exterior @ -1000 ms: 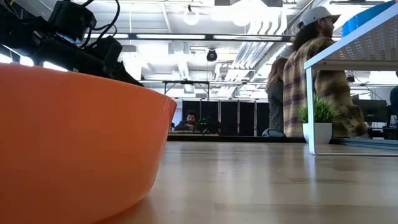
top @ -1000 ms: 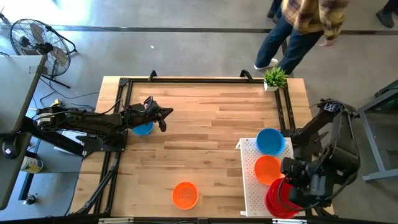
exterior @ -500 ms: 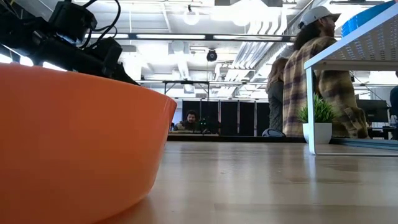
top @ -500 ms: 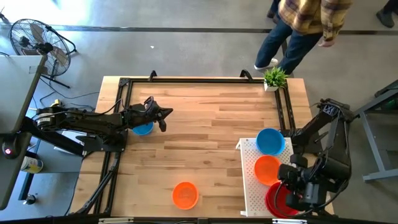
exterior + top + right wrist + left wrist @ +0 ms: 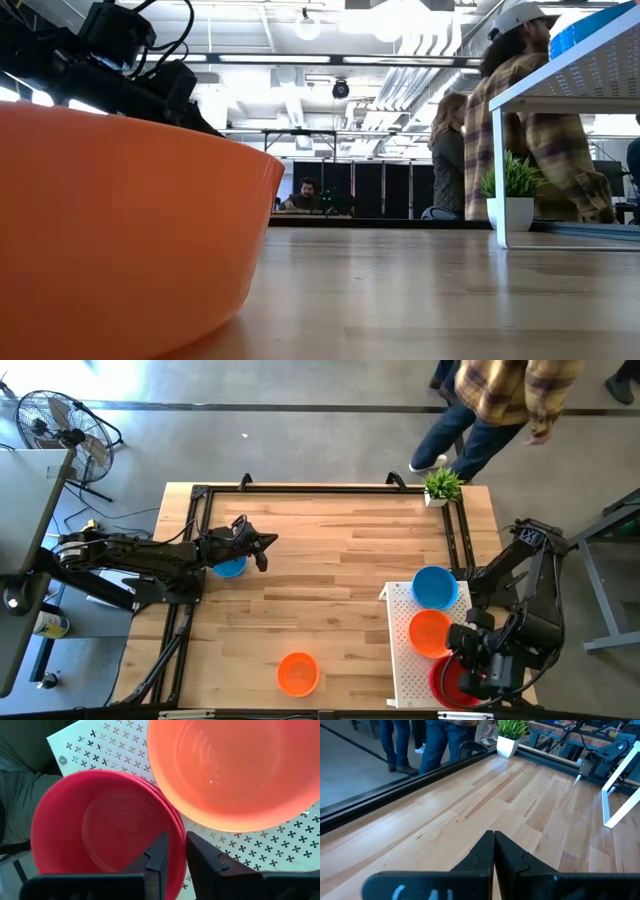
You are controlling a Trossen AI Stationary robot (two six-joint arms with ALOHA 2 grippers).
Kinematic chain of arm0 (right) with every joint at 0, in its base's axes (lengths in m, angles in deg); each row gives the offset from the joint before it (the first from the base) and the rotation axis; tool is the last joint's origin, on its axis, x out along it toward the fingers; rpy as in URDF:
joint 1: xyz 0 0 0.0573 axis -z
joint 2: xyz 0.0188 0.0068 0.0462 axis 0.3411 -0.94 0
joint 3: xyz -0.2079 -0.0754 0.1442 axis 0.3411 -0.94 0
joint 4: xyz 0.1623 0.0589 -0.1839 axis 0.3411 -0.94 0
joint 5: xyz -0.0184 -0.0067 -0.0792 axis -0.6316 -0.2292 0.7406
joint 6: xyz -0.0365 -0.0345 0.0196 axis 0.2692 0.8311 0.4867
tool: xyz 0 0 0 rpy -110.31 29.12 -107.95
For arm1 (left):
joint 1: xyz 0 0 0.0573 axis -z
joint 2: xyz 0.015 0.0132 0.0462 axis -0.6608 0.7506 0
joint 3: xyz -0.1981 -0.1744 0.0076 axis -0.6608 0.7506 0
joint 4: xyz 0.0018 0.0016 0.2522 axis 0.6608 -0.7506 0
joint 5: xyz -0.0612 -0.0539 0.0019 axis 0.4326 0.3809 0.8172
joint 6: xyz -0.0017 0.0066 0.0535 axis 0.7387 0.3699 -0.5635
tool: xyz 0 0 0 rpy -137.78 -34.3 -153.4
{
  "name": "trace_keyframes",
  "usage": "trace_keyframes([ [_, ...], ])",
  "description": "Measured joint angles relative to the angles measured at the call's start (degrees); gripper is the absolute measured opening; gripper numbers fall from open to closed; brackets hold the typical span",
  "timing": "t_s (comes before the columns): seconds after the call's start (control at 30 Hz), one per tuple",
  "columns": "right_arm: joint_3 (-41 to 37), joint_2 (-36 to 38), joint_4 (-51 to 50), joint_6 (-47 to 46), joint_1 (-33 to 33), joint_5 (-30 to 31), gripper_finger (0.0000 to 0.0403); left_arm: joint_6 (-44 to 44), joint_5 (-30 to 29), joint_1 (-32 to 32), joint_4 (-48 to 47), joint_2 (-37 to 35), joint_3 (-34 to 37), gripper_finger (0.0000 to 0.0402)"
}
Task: Pick & Place Mini bowls
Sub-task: Stack the red bowl on top of the other red bowl on the shelf, then stack the orange bowl on top of the other orange bowl on the shelf
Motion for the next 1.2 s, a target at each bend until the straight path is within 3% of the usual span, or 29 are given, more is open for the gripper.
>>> trace_keyframes([
  [0.3,0.2,0.86,0.14,-0.46,0.0,-2.46,0.0058,0.0,0.02,-0.02,0.0,0.0,0.0,0.0001],
  [0.53,0.22,4.49,2.18,1.26,0.0,2.05,0.0032,-0.05,1.64,-0.01,-0.01,0.0,0.0,0.0001],
  [0.73,-0.06,7.18,5.62,16.45,1.68,13.7,0.0004,-1.89,8.4,0.0,0.2,0.0,-0.45,0.0001],
  [0.83,-3.37,9.85,11.25,28.69,5.4,15.77,0.0002,-3.03,11.03,0.42,0.24,-0.02,-1.25,0.0001],
  [0.93,-11.13,14.94,23.75,42.38,11.73,12.7,0.0001,-4.84,11.26,2.53,-0.19,-0.02,-1.99,0.0001],
  [1.07,-23.7,22.56,43.01,59.51,23.06,1.93,0.0001,-6.68,10.91,6.34,-3.56,-0.02,-3.92,0.0001],
  [1.2,-31.85,27.91,55.37,72.82,35.24,-9.41,0.0001,-7.67,9.6,10.32,-9.55,-0.02,-7.15,0.0001],
])
